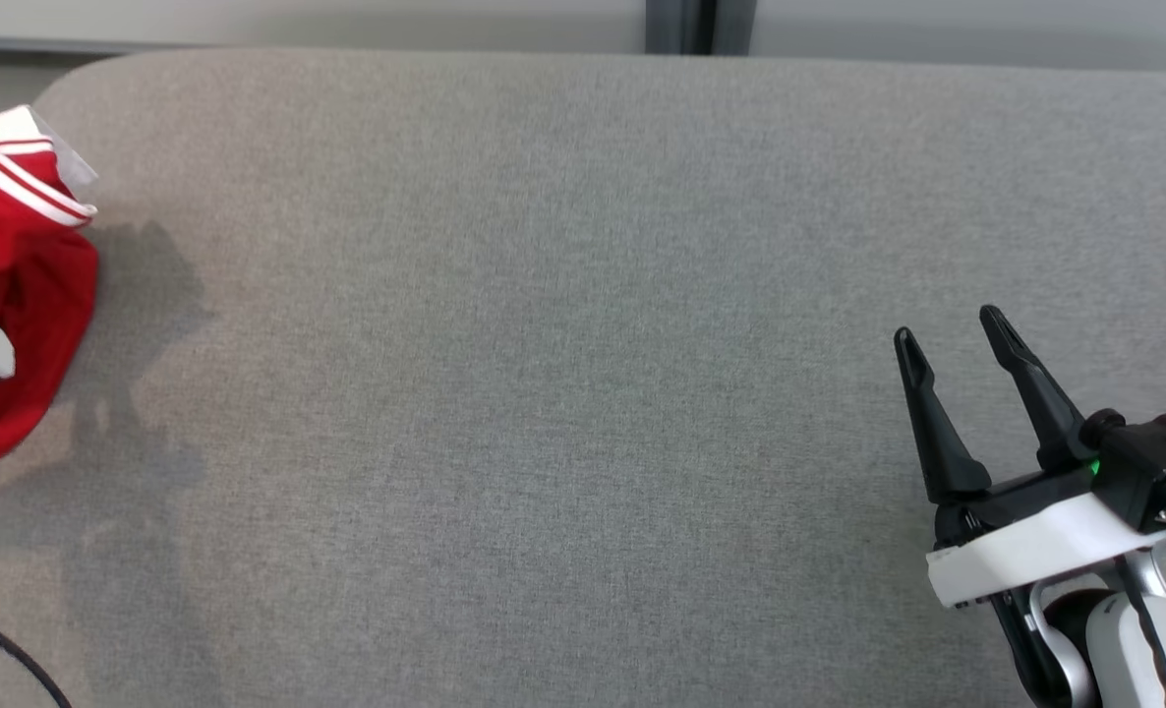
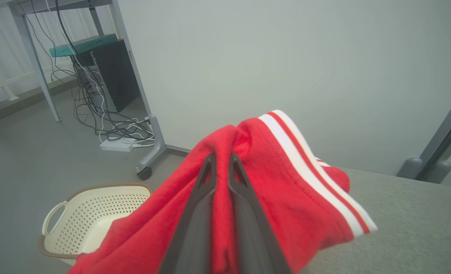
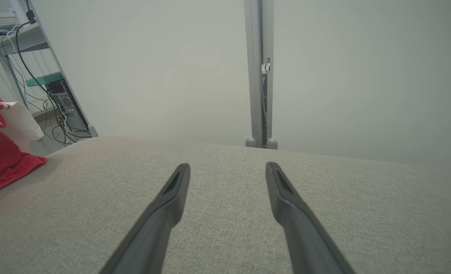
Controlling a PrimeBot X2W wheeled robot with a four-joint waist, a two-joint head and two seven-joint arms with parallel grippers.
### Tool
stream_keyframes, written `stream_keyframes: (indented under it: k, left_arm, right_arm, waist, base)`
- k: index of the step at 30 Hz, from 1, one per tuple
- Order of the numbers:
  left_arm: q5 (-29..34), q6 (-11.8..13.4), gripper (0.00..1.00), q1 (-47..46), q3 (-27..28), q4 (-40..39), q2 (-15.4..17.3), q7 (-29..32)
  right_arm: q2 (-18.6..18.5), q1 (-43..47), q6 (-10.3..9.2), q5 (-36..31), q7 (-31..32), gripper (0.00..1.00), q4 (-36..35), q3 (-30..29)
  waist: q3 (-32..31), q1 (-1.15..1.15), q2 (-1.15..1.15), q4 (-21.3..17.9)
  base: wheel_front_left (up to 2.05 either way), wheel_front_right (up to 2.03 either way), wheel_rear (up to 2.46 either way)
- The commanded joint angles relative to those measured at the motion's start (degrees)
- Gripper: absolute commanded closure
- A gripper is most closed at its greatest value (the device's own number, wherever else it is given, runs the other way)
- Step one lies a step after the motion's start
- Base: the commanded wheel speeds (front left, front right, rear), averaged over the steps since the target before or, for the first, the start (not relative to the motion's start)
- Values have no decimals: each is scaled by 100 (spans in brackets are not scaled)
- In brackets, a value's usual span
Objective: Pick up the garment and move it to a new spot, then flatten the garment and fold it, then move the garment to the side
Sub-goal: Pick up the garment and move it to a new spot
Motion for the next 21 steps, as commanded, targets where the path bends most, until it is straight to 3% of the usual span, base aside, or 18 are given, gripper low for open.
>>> stream_keyframes:
  k: [1,14,21]
  left_arm:
    - [31,42,100,125,22,-58,-17,-28]
    - [210,1373,100,3092,379,-3956,10,258]
    - [540,1934,100,4001,-48,-5795,46,902]
  right_arm:
    - [-16,53,1,11,-40,0,23,-29]
    - [161,505,1,46,-116,0,4,-85]
    - [204,588,1,50,-158,0,-73,-51]
  waist:
    - [-192,0,0,-58]
    - [-843,0,0,-558]
    - [-996,0,0,-953]
  base:
    - [0,0,0]
    - [0,0,0]
    - [0,0,0]
